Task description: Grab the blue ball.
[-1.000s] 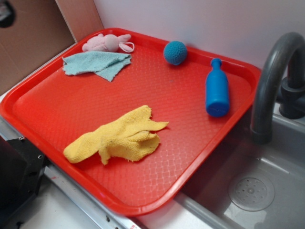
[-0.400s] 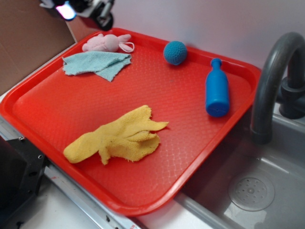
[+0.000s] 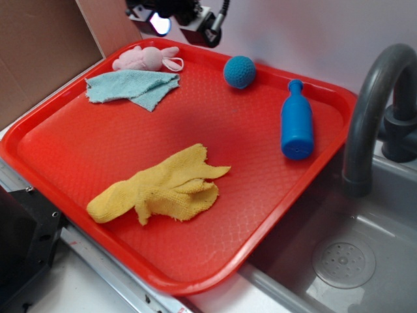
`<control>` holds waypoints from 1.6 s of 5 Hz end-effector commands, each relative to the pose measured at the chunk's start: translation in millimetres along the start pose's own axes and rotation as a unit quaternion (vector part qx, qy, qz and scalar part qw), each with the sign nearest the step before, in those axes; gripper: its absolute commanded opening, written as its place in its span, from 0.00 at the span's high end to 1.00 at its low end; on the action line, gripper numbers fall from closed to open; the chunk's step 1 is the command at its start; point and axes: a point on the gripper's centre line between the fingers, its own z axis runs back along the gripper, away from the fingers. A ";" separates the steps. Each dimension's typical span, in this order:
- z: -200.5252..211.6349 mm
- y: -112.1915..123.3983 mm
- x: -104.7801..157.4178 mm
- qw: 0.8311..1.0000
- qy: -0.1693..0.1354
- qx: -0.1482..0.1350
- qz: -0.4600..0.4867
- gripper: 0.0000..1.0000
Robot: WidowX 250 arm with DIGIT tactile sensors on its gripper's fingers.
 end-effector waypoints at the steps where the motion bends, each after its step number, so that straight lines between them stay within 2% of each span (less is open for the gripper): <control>1: -31.6 -9.3 30.9 0.997 -0.006 -0.063 -0.054 0.00; 3: -67.3 -6.1 41.8 0.996 0.009 -0.066 -0.058 0.00; 4: -83.7 -7.8 46.9 0.997 0.019 -0.046 -0.066 0.00; 5: -97.4 -12.2 45.0 0.997 0.024 -0.018 -0.073 0.50; 6: -99.4 -13.6 39.9 0.997 0.031 -0.016 -0.069 1.00; 7: -87.9 -5.4 34.7 0.997 0.049 -0.017 -0.061 1.00; 8: -39.0 19.0 34.2 0.992 0.116 -0.033 -0.036 1.00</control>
